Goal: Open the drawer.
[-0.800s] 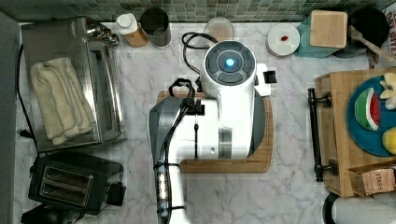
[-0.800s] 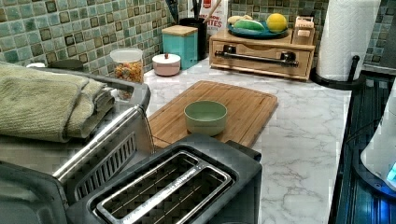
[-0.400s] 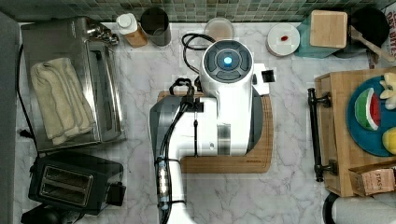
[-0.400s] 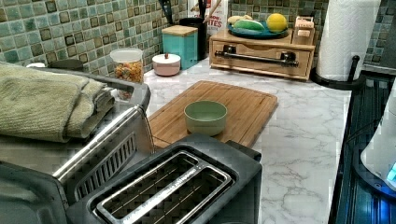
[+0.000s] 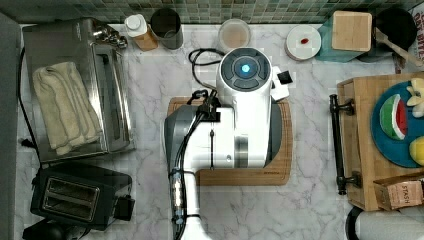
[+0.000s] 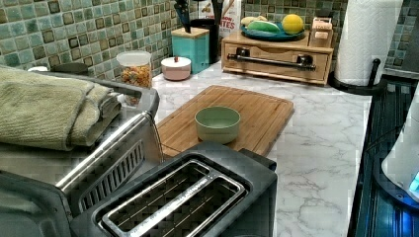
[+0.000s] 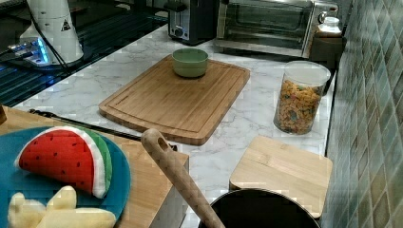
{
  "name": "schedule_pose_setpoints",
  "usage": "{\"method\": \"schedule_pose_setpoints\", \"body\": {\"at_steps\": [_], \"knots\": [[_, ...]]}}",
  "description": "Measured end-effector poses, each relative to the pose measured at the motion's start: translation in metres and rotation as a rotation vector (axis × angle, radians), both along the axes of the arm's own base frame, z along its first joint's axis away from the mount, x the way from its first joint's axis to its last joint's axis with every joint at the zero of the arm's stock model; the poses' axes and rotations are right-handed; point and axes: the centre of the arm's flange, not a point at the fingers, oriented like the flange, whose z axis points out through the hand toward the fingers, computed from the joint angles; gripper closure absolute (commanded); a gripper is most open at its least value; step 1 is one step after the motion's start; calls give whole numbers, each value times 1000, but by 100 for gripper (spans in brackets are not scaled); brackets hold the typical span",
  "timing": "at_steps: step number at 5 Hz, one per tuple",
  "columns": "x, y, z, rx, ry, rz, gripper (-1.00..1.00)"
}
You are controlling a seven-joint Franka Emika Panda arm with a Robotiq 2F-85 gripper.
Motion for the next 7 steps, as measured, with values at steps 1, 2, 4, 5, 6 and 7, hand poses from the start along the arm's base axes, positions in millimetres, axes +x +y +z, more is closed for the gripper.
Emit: {"method": "schedule_pose_setpoints", "body": {"at_steps": [1,2,4,5,6,7], "knots": [[-10,-9,-8,-4,-45,352,-100],[-24,-31,-13,-19,-132,482,-100],[-46,-106,-19,-106,-111,512,-100],[-51,-152,-33,-112,-110,467,-100],[-52,-191,-55,-107,-152,445,-100],[-59,-221,-79,-100,-126,478,-100]]}}
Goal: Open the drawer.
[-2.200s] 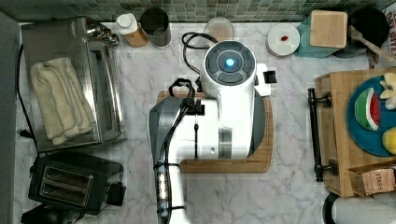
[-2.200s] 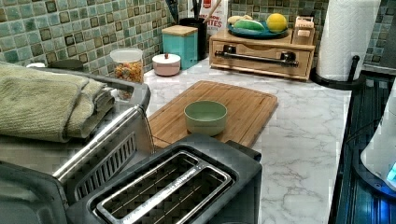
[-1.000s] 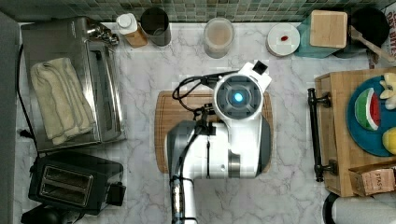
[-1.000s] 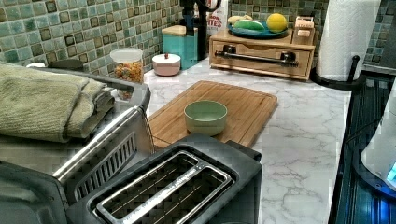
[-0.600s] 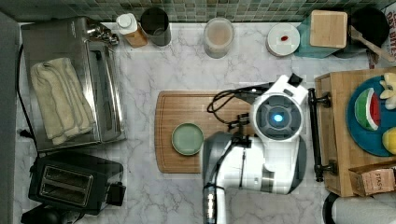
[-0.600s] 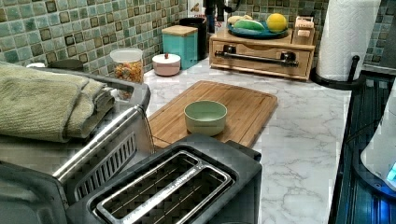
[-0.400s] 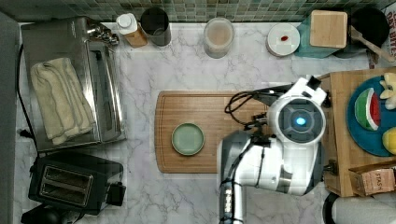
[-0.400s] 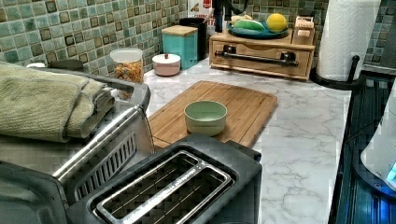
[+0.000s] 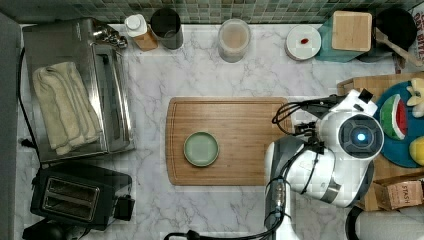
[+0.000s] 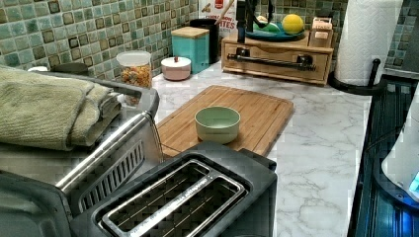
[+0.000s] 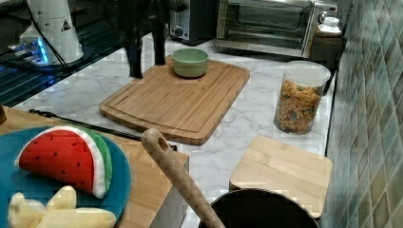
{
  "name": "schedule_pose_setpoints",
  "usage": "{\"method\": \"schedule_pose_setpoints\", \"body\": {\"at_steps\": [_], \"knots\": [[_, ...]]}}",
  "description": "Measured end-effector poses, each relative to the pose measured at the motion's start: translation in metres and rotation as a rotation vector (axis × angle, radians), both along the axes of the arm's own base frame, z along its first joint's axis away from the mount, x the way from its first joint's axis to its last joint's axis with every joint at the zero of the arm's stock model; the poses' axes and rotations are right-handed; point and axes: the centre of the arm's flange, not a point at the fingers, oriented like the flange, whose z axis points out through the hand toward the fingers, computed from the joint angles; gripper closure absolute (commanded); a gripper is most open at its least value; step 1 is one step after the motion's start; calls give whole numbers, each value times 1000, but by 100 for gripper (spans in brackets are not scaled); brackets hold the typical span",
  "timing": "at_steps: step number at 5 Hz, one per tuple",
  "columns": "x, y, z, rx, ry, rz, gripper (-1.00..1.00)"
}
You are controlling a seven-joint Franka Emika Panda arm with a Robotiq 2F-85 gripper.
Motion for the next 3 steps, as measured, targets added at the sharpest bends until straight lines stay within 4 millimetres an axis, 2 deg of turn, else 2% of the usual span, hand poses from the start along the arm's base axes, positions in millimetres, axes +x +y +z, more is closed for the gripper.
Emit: {"method": "schedule_pose_setpoints", "body": {"at_steps": [1,3], "knots": [[-10,-18,-18,12,27,-21,-100],[-4,-24,-27,6,-56,-26,-100]]}}
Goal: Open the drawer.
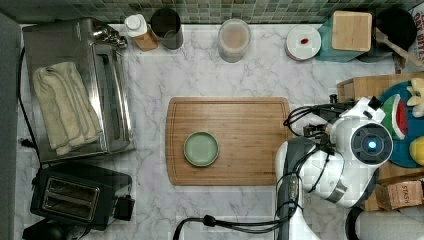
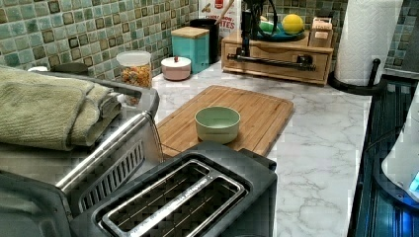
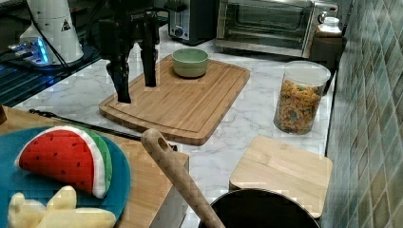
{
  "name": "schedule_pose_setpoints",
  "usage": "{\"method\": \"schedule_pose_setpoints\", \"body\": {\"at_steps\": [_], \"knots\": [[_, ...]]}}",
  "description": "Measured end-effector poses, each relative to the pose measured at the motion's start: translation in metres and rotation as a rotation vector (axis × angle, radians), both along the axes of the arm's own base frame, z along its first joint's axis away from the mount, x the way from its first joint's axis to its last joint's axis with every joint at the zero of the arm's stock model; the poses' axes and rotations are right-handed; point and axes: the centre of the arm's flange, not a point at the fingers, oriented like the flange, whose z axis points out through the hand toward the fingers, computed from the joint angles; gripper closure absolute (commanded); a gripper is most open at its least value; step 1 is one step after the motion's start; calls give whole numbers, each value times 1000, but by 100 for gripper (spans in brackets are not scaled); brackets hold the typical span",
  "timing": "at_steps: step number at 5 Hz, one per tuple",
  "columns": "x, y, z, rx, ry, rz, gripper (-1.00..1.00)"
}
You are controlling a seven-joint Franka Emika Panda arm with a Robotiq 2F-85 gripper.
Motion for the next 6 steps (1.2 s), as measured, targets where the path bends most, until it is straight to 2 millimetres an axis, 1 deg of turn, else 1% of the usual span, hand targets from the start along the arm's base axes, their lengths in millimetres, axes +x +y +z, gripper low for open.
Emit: {"method": "schedule_pose_setpoints", "body": {"at_steps": [1,2,3,4,6], "knots": [[7,-3,-10,-22,-41,11,-100],[8,-5,-31,-21,-24,12,-100],[5,-9,-51,-17,16,8,-100],[-2,-15,-61,-55,59,45,-100],[-12,-31,-62,-52,62,4,-100]]}}
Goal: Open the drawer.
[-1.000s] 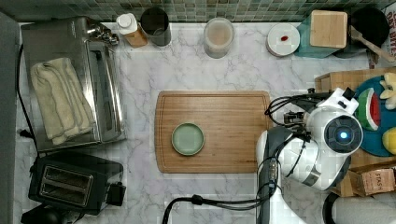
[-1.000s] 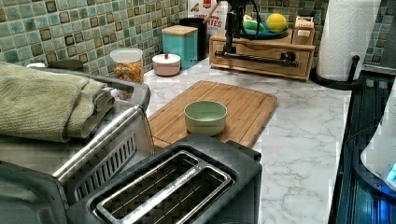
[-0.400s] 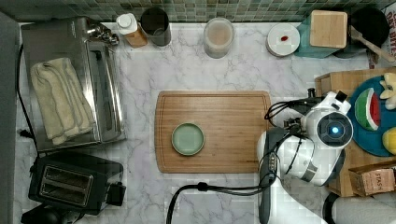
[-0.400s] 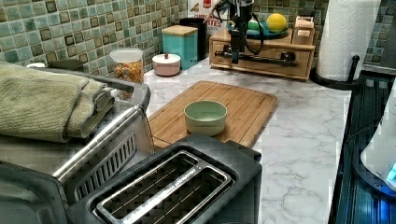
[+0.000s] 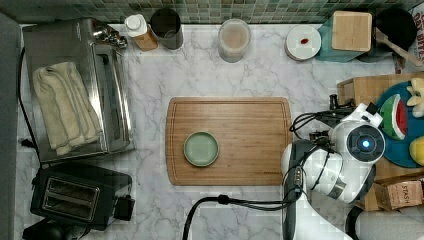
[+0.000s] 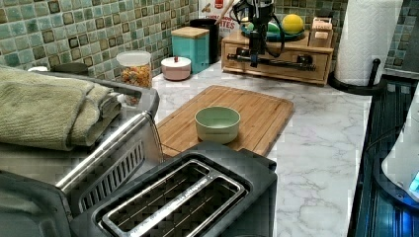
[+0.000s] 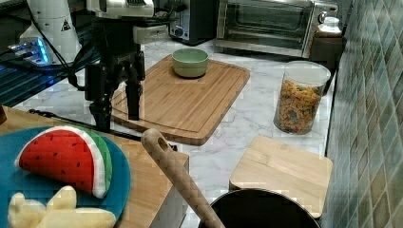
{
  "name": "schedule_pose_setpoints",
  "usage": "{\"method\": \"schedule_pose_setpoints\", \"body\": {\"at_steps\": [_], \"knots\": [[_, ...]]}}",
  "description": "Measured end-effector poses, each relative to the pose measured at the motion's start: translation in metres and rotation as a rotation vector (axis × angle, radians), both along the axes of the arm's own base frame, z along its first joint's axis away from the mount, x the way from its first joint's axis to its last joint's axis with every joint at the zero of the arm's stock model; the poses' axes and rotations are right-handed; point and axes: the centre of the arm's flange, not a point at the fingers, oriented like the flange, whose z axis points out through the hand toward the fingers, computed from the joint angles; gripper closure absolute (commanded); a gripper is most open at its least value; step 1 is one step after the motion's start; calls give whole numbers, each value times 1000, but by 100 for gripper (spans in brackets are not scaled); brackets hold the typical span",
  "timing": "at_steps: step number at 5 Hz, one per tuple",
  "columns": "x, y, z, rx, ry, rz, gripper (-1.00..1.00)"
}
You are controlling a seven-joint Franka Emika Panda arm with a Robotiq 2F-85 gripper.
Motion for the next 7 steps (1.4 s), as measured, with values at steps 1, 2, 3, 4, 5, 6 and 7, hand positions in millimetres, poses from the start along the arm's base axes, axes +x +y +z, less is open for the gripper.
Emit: {"method": "schedule_pose_setpoints", "body": {"at_steps": [1,2,3,4,5,6,7], "knots": [[-2,-5,-3,36,-20,-59,-100],[-4,-4,-12,58,-17,-84,-100],[-3,-3,-23,58,-13,-88,-100],[-1,-3,-38,47,-24,-80,-100],[-1,1,-55,46,-12,-69,-100],[-1,2,-56,51,1,-69,-100],[-2,2,-54,57,13,-72,-100]]}}
